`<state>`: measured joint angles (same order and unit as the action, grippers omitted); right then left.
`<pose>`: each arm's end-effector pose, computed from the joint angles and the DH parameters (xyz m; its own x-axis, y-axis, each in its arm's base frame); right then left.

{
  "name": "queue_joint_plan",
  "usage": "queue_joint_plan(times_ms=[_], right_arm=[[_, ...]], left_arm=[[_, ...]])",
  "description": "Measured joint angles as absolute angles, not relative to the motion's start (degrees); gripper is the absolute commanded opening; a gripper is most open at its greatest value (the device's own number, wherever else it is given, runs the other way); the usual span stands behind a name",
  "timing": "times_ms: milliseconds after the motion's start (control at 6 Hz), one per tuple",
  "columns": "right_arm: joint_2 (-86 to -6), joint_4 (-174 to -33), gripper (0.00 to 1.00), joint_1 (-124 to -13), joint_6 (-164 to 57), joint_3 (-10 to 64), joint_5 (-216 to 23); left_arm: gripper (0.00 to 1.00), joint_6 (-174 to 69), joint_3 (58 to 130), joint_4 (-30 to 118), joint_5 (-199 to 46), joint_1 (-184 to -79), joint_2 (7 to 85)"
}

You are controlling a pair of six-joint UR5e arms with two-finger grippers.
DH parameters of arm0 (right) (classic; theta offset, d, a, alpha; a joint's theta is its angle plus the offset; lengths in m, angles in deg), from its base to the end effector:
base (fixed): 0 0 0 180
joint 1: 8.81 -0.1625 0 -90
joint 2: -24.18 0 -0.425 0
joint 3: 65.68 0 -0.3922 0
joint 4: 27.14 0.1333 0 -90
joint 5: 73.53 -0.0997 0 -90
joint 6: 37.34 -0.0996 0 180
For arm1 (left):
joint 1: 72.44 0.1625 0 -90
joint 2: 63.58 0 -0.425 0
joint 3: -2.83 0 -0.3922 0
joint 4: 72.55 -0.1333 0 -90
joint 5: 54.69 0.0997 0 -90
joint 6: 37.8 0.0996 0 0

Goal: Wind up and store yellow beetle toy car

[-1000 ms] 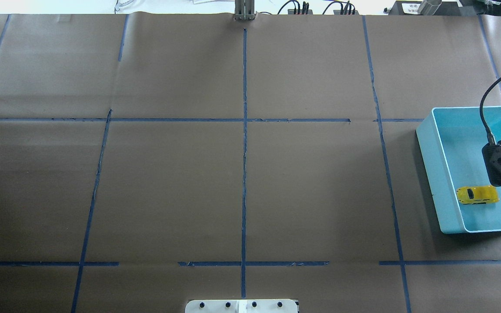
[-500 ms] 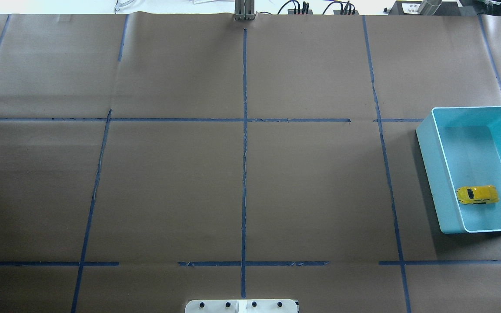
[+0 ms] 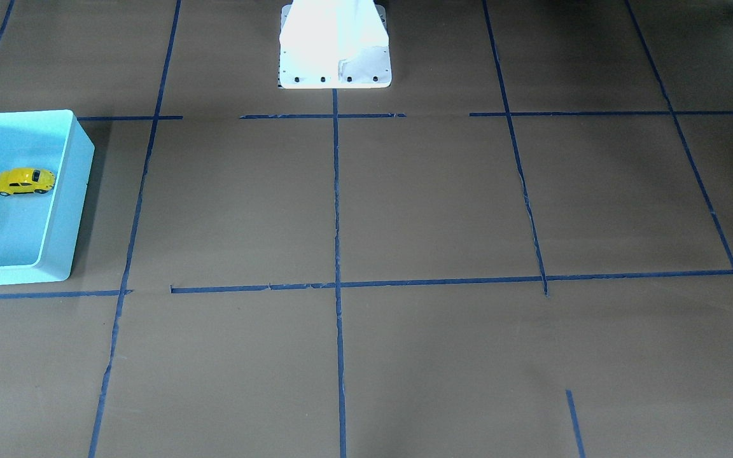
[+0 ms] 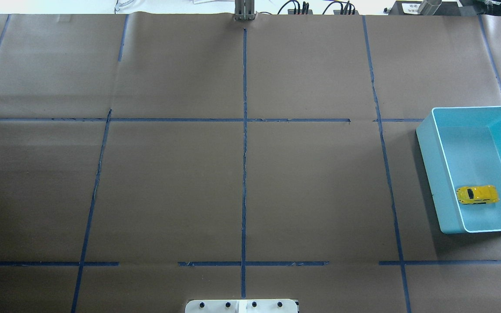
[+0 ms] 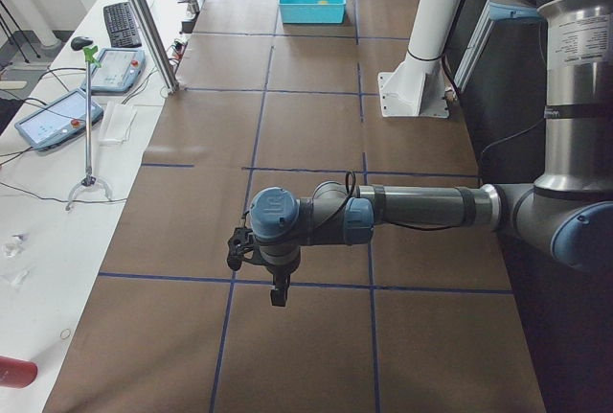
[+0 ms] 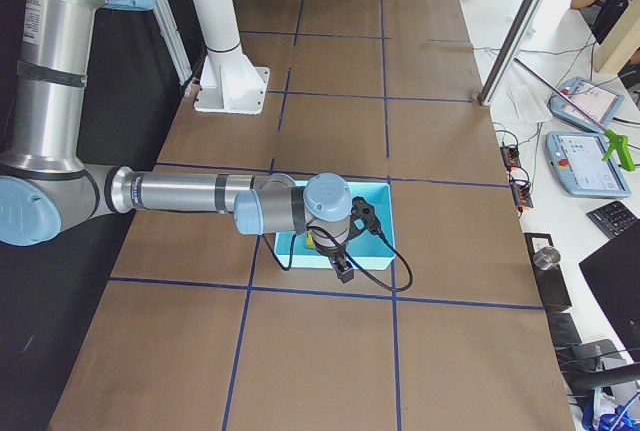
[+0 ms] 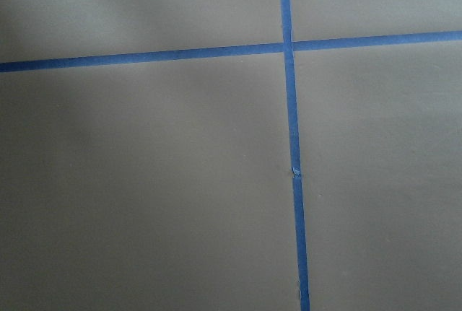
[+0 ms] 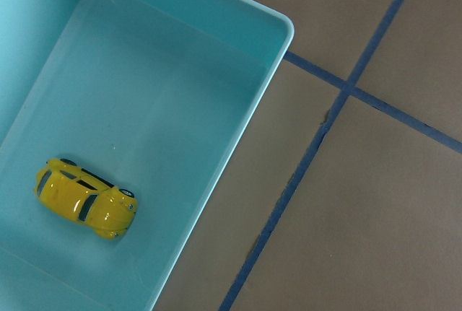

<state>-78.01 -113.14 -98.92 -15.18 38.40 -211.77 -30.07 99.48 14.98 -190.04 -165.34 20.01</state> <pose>0.0598 -0.4081 0.6207 0.6177 -0.4449 0.6485 0.2495 0.8929 0.3749 -0.0847 -0.4379 0.6570 0.7009 0.0716 -0.7096 -0.0441 0.9974 0.0571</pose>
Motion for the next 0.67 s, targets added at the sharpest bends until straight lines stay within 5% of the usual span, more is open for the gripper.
queue_joint_plan(times_ms=[667], right_arm=[[-78.6,-114.9,1.0,-101.8,-26.7,40.5,-202.3]], left_arm=[[1.0,-30.1,99.4,15.0,-190.0,-165.3,20.0]])
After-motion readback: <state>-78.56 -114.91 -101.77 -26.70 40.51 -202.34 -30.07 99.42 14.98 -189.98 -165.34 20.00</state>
